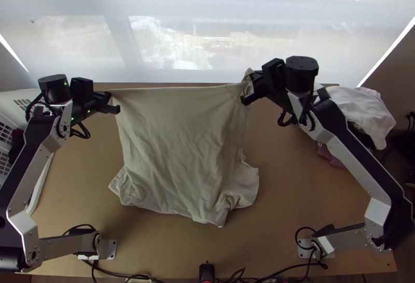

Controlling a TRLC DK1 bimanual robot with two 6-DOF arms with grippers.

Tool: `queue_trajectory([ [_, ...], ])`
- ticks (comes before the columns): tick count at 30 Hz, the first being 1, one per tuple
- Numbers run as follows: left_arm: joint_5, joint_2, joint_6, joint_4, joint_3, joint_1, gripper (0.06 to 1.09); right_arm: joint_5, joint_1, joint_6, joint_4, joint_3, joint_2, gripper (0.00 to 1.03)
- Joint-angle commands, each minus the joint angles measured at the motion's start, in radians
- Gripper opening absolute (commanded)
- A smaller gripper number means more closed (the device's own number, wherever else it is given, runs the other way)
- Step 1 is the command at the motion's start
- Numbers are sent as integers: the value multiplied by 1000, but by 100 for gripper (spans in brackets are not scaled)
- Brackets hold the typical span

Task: Fold the t-shirt

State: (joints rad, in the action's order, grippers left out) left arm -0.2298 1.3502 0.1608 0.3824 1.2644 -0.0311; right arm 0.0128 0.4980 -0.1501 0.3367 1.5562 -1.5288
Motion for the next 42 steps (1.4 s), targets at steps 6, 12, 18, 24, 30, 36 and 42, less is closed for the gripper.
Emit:
queue_trajectory([
  [6, 64, 271, 6, -189, 15, -7, 9, -24, -50, -8, -44, 171, -317, 3],
  [12, 84, 409, 22, -220, 110, -3, 9, -24, -78, -8, -44, 280, -441, 3],
  [18, 86, 527, 23, -252, 179, -16, 9, -24, -104, 3, -45, 343, -530, 3],
  [24, 87, 593, 14, -310, 178, -3, 9, -24, -104, -2, -50, 344, -582, 3],
  [30, 101, 685, 14, -418, 204, 7, 9, -22, -116, -16, -134, 349, -657, 3],
  [36, 133, 761, 16, -505, 245, 7, 9, -17, -134, -17, -143, 420, -737, 3],
  [42, 178, 805, 14, -586, 270, 13, 9, 38, -134, -63, -188, 464, -797, 3],
])
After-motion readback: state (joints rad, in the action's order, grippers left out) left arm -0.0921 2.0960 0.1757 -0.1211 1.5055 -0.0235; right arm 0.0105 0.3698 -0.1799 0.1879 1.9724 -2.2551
